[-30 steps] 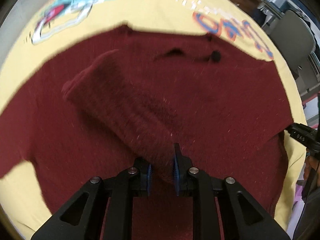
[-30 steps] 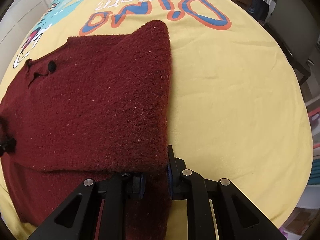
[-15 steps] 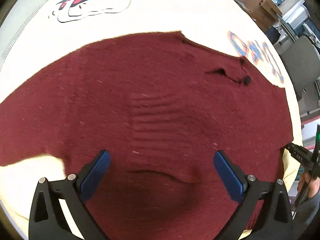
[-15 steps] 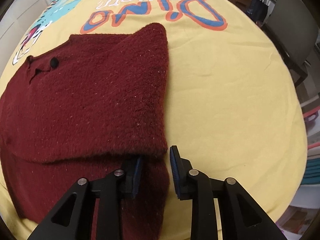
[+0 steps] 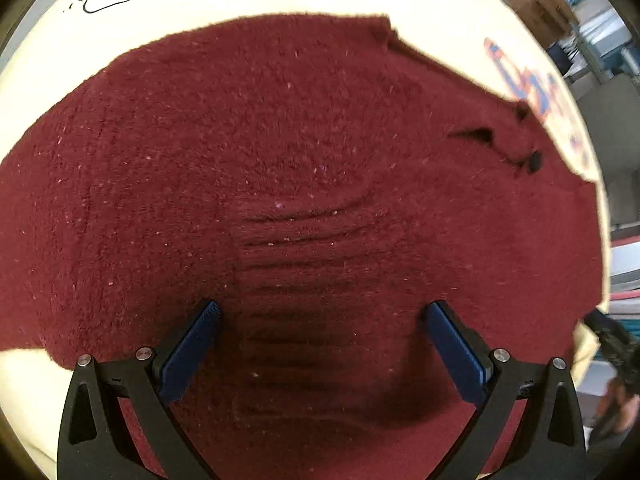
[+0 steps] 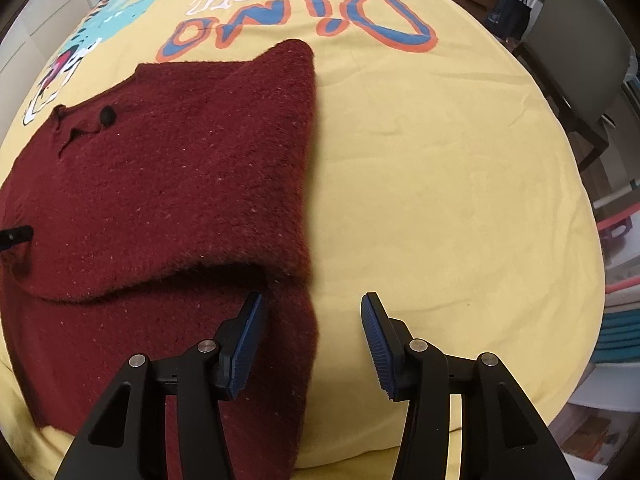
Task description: Fold small clothes
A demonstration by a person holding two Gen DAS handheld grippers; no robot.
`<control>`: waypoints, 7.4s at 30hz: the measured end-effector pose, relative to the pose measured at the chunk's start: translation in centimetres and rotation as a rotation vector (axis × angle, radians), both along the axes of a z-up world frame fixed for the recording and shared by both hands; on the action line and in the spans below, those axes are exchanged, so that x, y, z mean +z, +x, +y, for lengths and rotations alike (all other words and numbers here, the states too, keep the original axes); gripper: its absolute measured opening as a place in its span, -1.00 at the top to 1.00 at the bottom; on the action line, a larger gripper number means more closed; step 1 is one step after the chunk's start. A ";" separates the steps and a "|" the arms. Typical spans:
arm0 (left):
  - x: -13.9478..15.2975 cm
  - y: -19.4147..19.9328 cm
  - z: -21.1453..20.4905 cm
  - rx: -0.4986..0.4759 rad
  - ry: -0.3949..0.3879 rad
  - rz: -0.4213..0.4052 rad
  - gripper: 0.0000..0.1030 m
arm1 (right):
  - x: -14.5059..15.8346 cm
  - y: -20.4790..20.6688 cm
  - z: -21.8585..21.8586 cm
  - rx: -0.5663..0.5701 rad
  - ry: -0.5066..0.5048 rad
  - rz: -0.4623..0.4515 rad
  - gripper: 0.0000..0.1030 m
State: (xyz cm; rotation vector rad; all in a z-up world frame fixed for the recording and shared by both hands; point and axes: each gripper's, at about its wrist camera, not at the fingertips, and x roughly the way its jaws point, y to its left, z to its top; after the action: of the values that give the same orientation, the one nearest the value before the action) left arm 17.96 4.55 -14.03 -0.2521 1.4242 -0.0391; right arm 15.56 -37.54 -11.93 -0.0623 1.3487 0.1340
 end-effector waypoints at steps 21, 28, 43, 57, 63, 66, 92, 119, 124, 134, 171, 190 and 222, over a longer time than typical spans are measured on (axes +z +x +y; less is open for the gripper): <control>7.9 -0.7 0.8 -0.066 0.170 -0.243 0.81 | 2.2 3.6 -1.2 -0.119 0.193 -0.011 -0.22; 5.2 -1.4 2.9 -0.030 0.166 -0.196 0.80 | -0.6 8.5 2.1 -0.113 0.220 0.021 -0.26; 3.6 -2.3 1.6 -0.072 0.181 -0.175 0.78 | -1.9 7.5 3.3 -0.047 0.049 0.020 0.64; 3.3 -2.2 2.7 0.010 0.282 -0.130 -0.84 | 2.5 4.5 5.1 -0.029 0.024 -0.114 -0.58; 7.3 -3.2 0.9 -0.044 0.315 -0.236 -0.97 | 6.0 2.9 10.3 0.095 0.064 -0.217 -0.99; 9.1 -3.3 -1.1 -0.092 0.301 -0.301 -0.97 | 6.7 3.2 13.5 0.136 0.085 -0.247 -0.99; -0.7 -2.2 -2.0 -0.107 0.261 -0.269 -0.99 | -3.6 1.9 11.4 0.059 0.050 -0.177 -0.99; 4.8 -5.5 0.9 -0.003 0.222 -0.356 -0.98 | 3.4 -0.6 13.9 0.043 0.028 -0.276 -0.99; 7.0 -7.5 5.8 0.073 0.237 -0.366 -0.98 | 5.4 -2.1 14.5 0.057 0.001 -0.297 -0.99; 7.2 -13.1 20.8 0.428 0.254 -0.275 -0.98 | 5.7 -5.3 13.3 0.002 -0.001 -0.282 -0.99; 8.4 -19.5 31.1 0.662 0.134 -0.245 0.77 | 5.1 -5.5 11.7 -0.034 0.003 -0.211 -0.99; 13.9 -7.2 3.5 0.093 -0.036 -0.387 0.78 | 8.0 -2.9 8.7 -0.045 0.024 -0.255 -0.99; 1.8 1.1 -9.3 -0.134 0.192 -0.184 -0.56 | 3.5 -3.1 6.0 -0.091 0.046 -0.134 -0.99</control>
State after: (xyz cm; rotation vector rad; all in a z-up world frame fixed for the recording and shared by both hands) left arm 19.10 -4.71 -12.23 0.0056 1.2500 -0.0341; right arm 12.45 -31.55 -8.38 0.0290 1.2121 0.0824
